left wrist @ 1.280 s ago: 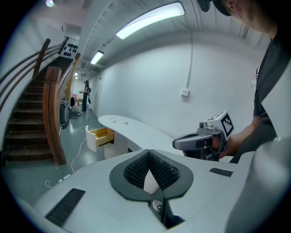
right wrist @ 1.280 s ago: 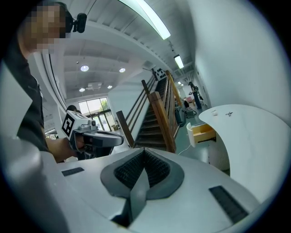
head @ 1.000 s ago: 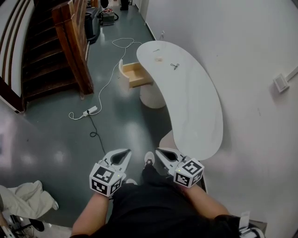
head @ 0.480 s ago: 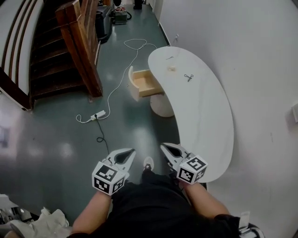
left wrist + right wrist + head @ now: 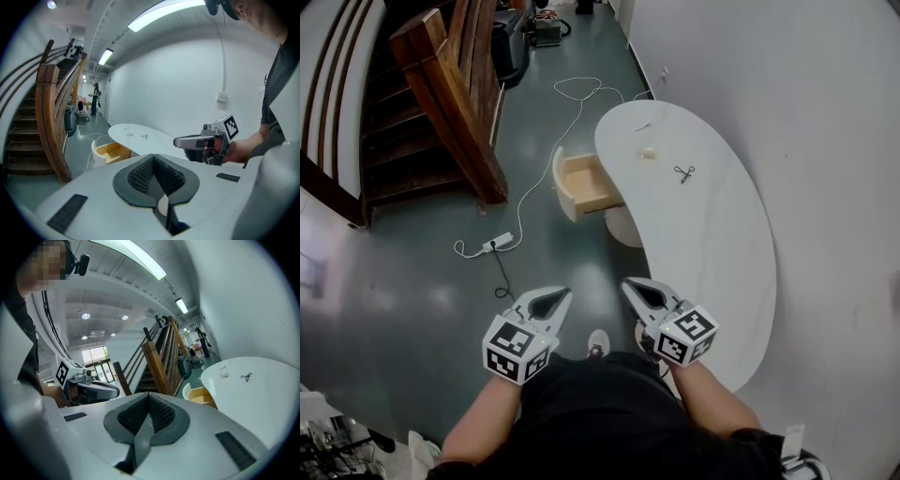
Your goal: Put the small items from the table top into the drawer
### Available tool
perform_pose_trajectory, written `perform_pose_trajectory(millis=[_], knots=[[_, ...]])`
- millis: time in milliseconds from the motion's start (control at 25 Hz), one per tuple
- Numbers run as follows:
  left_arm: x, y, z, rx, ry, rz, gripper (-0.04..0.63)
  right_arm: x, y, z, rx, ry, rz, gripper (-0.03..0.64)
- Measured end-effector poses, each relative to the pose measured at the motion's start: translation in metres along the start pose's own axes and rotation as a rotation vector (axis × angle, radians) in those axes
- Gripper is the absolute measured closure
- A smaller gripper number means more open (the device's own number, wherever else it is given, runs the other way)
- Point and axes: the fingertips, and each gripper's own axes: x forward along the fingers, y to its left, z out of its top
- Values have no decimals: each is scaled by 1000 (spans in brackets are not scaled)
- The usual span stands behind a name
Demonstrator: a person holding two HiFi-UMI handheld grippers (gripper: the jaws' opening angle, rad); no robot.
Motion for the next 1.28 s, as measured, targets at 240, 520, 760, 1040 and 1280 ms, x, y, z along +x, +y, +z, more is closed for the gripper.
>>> perform_pose_trajectory(millis=[240, 520, 760, 1040, 1280], knots=[[42, 17, 26, -1, 20, -5, 580, 10, -41, 7, 17, 31, -3, 618], [75, 37, 31, 14, 81, -22, 580, 27, -72, 1, 60, 42, -9, 618], [104, 71, 50, 13, 77, -45, 580, 52, -98, 4, 68, 63, -43, 618], [143, 143, 87, 55, 40, -97, 580, 113, -143, 38, 30, 66, -125, 618], [163, 211, 118, 84, 57, -161, 580, 183, -171, 85, 7, 55, -186, 618]])
